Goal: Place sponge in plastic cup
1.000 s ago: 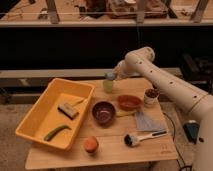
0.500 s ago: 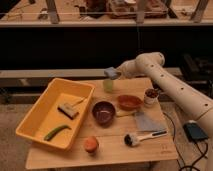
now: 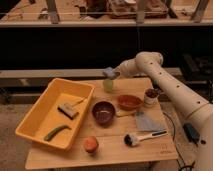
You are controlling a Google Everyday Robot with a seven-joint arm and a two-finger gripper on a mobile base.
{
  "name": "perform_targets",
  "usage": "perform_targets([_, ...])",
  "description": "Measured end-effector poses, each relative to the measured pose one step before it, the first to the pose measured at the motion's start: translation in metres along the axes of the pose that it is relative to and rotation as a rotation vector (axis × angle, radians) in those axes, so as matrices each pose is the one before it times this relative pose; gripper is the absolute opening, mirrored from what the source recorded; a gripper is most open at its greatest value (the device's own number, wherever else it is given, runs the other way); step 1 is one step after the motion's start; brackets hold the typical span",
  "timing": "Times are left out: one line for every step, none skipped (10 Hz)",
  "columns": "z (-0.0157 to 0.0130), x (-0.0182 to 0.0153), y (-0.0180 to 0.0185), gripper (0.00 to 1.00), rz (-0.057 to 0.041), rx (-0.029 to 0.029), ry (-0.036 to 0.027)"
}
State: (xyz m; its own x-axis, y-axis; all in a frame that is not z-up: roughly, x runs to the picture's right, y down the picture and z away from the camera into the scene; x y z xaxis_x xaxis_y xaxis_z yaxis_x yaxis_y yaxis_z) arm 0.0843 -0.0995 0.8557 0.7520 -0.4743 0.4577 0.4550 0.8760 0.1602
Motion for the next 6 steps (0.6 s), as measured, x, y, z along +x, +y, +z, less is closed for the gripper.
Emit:
perform_targets([0.00653,0.0011,-0.00033,0.02,-0.02513,-0.00128,0.00105])
perform_targets([0.00754,-0.00133,-0.00051,0.02,-0.02335,-0.00343,-0.0008])
perform_targets([0.0064,-0.00026,0.001,0.02,-0.01996,-0.00196,0.00865])
perform_targets([0.00935,0.00086,0.00593,0.02,-0.01689,-0.00239,0.01376])
perform_targets([0.012,0.00218,0.0079,0.02,0.00468,0.00448,0.01633])
perform_targets([0.00927,0.00112,0.00569,0.02,0.01073,0.00489,0.00865])
